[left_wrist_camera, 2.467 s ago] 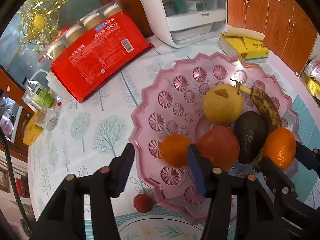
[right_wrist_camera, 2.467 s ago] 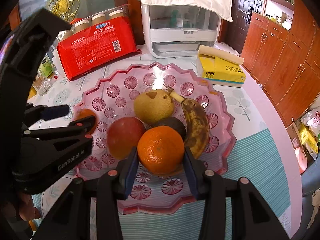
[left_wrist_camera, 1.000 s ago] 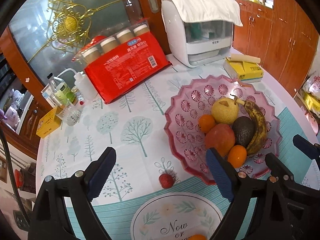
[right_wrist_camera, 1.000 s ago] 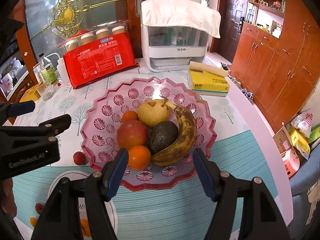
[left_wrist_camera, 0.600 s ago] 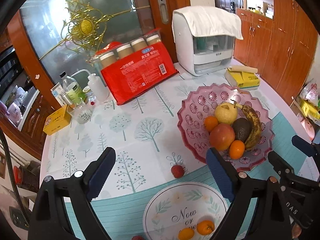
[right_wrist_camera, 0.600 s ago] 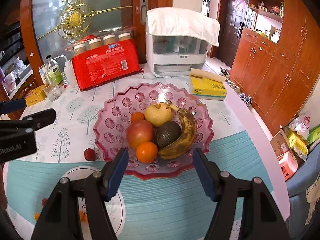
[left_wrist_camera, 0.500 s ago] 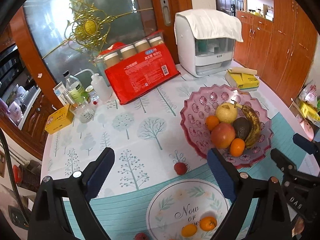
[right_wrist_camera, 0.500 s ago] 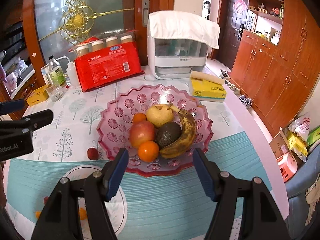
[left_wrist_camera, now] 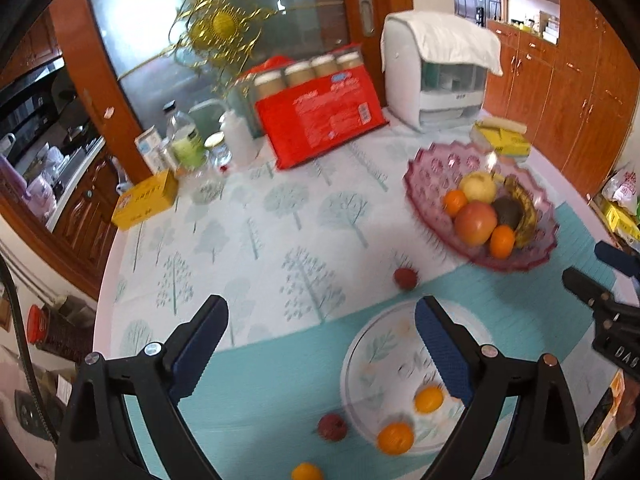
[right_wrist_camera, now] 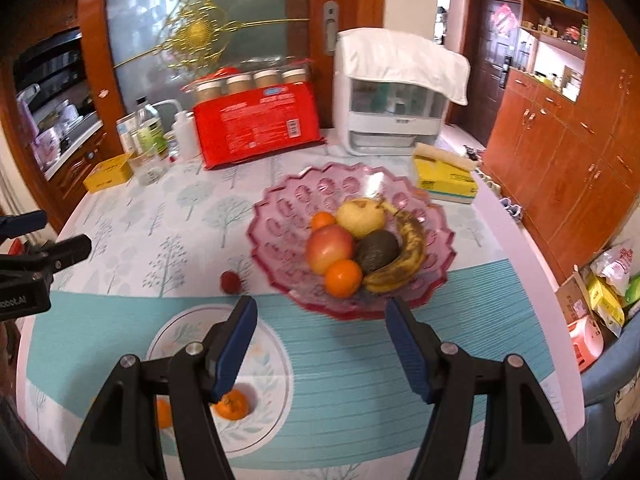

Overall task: Organize fruits
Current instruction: 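Move both open tools back toward the mandarins near the plate, then grasp a mandarin with the left tool while the right tool grasps another mandarin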

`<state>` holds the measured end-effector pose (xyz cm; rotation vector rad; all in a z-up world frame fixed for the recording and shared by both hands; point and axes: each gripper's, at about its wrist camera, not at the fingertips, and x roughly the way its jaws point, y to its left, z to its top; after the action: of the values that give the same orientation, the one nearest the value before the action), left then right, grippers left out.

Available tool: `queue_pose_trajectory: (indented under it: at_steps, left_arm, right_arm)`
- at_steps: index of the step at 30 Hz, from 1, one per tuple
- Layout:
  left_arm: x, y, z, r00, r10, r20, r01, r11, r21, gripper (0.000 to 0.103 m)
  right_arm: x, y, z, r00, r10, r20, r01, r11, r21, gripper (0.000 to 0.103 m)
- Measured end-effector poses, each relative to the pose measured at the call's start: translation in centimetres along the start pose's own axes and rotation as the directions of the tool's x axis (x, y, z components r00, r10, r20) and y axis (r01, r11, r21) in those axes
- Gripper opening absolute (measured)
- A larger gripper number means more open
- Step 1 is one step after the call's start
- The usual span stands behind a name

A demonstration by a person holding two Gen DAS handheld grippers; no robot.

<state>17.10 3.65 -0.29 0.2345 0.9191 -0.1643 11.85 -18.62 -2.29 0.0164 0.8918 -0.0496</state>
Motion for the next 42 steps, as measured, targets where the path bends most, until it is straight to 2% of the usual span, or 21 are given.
queue_pose_trajectory:
  at_steps: [5, 9, 14, 19, 22, 27, 33, 42]
  left_arm:
    - [1.1, 2.1, -4.1, 0.996, 0.009, -0.083, -0.01, 1.0, -0.02, 0.094]
    - [2.3, 3.5, -7.1, 0.988, 0.015, -0.153, -0.02, 0.999, -0.032, 0.094]
    - [3.9, 4.8, -11.1, 0.967, 0.014, -0.254, -0.028, 0.998, -0.053, 0.094]
    - [4.9, 4.7, -14.4, 0.947, -0.019, -0.321, -0.002, 0.998, -0.066, 0.094]
    - [5.2, 4.3, -15.6, 0.942, -0.032, -0.334, 0.011, 0.998, -0.064, 0.094]
    - [5.4, 4.2, -16.6, 0.943, -0.044, -0.329, 0.022, 0.997, -0.07, 0.094]
    - [6.0, 4.8, -17.5, 0.943, -0.07, -0.327, 0.041, 0.995, -0.096, 0.094]
    - [7.1, 4.8, -18.6, 0.934, -0.14, -0.33, 0.108, 0.988, -0.113, 0.081]
  right_arm:
    - [0.3, 1.3, -1.6, 0.998, 0.066, -0.021, -0.066, 0.998, -0.003, 0.067]
    - [0.9, 2.5, -3.4, 0.995, 0.083, -0.054, -0.084, 0.996, -0.025, 0.067]
    - [1.9, 3.8, -5.5, 0.988, 0.101, -0.113, -0.105, 0.994, -0.032, 0.067]
    - [2.1, 6.0, -7.2, 0.979, 0.14, -0.146, -0.153, 0.985, -0.075, 0.067]
    - [2.2, 7.8, -8.0, 0.971, 0.175, -0.162, -0.195, 0.974, -0.112, 0.067]
    - [3.2, 10.9, -9.3, 0.96, 0.203, -0.195, -0.236, 0.957, -0.169, 0.067]
    - [4.5, 12.8, -10.6, 0.943, 0.224, -0.246, -0.27, 0.947, -0.175, 0.067]
    - [6.0, 14.7, -11.9, 0.933, 0.221, -0.283, -0.275, 0.947, -0.168, 0.064]
